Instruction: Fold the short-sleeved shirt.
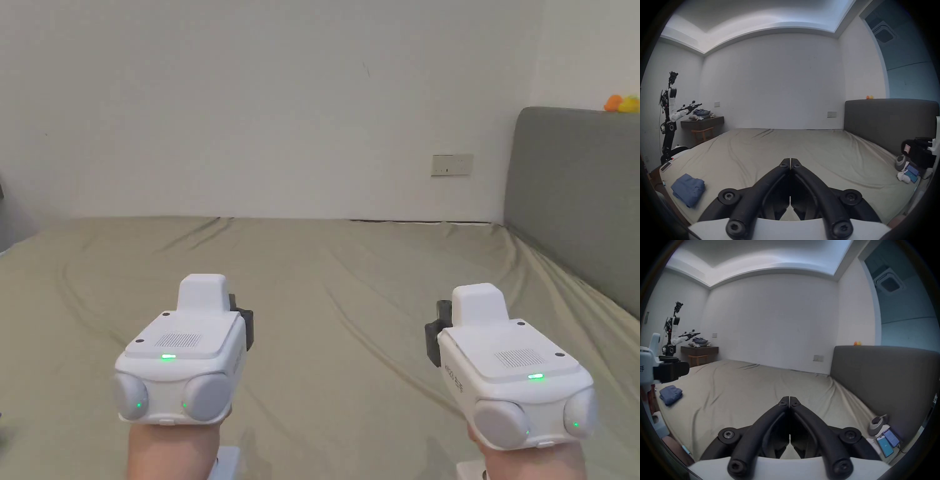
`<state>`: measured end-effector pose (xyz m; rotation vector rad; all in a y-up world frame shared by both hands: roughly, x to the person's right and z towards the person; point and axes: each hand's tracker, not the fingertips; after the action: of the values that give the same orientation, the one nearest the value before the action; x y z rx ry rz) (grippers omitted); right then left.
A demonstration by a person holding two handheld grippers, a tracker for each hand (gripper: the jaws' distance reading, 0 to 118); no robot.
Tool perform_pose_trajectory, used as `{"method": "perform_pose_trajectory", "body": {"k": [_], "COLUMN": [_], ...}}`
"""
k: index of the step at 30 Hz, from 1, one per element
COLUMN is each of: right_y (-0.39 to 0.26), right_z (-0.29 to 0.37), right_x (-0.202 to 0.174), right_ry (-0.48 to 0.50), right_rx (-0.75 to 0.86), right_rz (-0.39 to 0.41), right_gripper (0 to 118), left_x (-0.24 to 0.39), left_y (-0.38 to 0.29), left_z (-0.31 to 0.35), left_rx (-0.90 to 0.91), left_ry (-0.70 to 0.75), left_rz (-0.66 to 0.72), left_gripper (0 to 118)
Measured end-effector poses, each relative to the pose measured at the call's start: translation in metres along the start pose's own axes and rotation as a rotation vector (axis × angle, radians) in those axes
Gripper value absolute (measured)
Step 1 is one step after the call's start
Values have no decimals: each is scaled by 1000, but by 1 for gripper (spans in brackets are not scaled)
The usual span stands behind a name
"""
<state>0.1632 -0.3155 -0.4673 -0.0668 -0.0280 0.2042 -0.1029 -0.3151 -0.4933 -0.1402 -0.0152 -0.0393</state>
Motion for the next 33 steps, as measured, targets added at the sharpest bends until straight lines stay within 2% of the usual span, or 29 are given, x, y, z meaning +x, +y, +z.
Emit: {"method": "perform_pose_trajectory", "body": {"k": [3,6,10,11,13,14,15,16,17,18,20,23,28,29,30,32,33], "right_y": [2,-3,-10,-12,-12,-12,-14,-17,-9,-12,-12,-5,-1,-7,-2,-2,3], "right_z": [-3,-7,-9,-10,-13,-15,-17,-18,-10,-10,-11,-1,3,2,5,10,13], "right_x": [-1,-1,0,2,4,3,3,3,6,4,3,-2,-6,-7,-8,-9,-10], "right_ry": [-20,-29,-53,-51,-35,-30,-22,-5,-53,-28,-33,-6,96,95,81,77,84], "right_rx": [2,4,-8,-11,-35,-54,-74,-89,43,-13,-9,-2,-6,-77,9,11,50], "right_rz": [-7,5,-2,-19,-40,-43,-61,-101,-35,-42,-25,-51,-176,-245,-176,-188,-161], "right_gripper": [0,0,4,13,67,96,118,118,118,118,118,118,118,118,118,118,118], "left_x": [6,11,11,11,8,6,6,6,6,6,7,7,6,5,5,2,1], "left_y": [5,12,13,13,10,10,9,4,5,4,2,2,2,2,2,0,0], "left_z": [5,11,15,16,18,17,16,18,20,21,21,22,24,24,24,25,24], "left_rx": [24,56,87,92,103,99,87,97,111,113,122,112,112,113,113,116,115], "left_ry": [-11,7,17,18,17,22,36,40,51,43,39,19,12,8,3,-5,-9], "left_rz": [49,39,7,-2,12,19,20,20,8,7,-2,4,1,1,3,15,18], "left_gripper": [0,0,6,15,64,93,118,117,118,118,118,118,118,118,118,118,118]}}
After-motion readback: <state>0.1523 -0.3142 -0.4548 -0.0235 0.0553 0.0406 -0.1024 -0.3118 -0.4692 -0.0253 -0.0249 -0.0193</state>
